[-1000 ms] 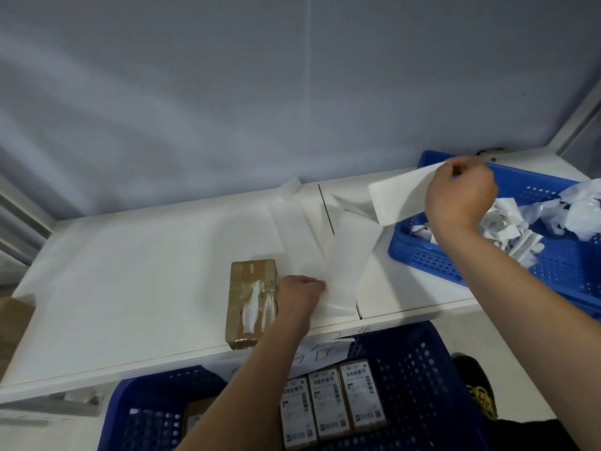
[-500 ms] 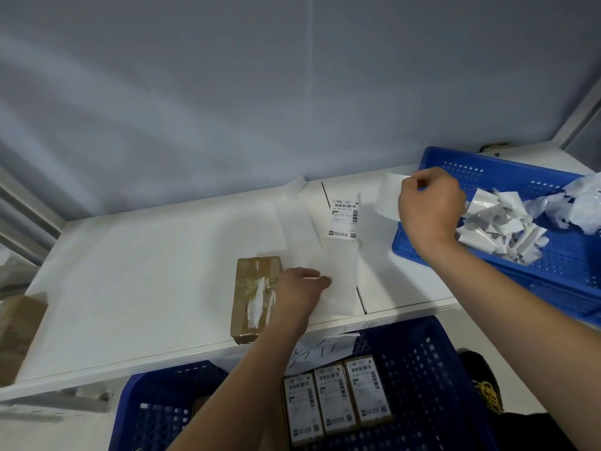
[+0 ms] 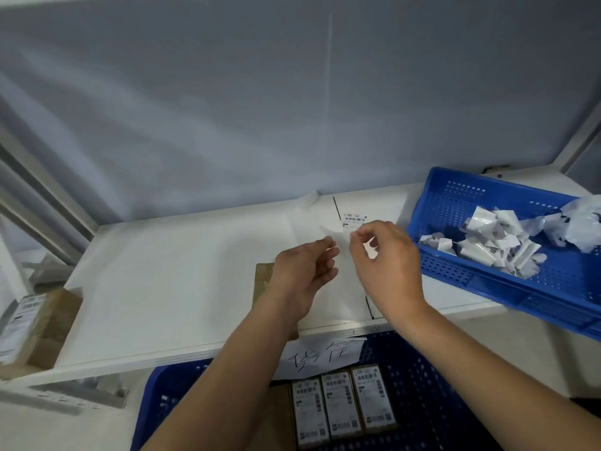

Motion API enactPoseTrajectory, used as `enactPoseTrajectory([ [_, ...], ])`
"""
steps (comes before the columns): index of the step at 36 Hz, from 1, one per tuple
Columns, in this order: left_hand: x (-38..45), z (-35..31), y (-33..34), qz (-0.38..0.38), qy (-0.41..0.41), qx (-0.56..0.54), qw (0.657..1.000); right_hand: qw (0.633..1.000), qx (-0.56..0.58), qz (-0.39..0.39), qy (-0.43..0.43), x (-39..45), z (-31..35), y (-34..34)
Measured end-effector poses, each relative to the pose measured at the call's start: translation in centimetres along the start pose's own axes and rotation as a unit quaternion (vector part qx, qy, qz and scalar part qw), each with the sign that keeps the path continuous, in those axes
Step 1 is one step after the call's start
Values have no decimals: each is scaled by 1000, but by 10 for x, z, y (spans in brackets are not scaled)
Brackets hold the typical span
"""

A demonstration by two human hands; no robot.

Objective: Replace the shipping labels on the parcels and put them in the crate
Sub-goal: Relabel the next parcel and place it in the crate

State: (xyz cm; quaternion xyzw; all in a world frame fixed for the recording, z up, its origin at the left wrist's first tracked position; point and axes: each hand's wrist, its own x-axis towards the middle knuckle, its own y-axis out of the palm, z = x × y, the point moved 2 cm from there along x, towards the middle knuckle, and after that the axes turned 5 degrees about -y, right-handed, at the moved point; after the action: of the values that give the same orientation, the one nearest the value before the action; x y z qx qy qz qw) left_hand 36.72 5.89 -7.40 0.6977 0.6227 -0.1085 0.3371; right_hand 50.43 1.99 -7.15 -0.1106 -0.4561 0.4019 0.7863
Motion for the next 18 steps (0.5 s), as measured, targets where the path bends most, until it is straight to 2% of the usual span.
enactPoseTrajectory([
  [4,-14,-5,-14,7,-4,-24,1000,998,-14,34,-55,-16,25,3],
  [13,-46,5,-59,-47,9,-20,999,977,-27,84,-193,-46,59,20],
  [18,-64,5,-74,-85,43,3,995,973,-2,120,-196,-58,69,22],
])
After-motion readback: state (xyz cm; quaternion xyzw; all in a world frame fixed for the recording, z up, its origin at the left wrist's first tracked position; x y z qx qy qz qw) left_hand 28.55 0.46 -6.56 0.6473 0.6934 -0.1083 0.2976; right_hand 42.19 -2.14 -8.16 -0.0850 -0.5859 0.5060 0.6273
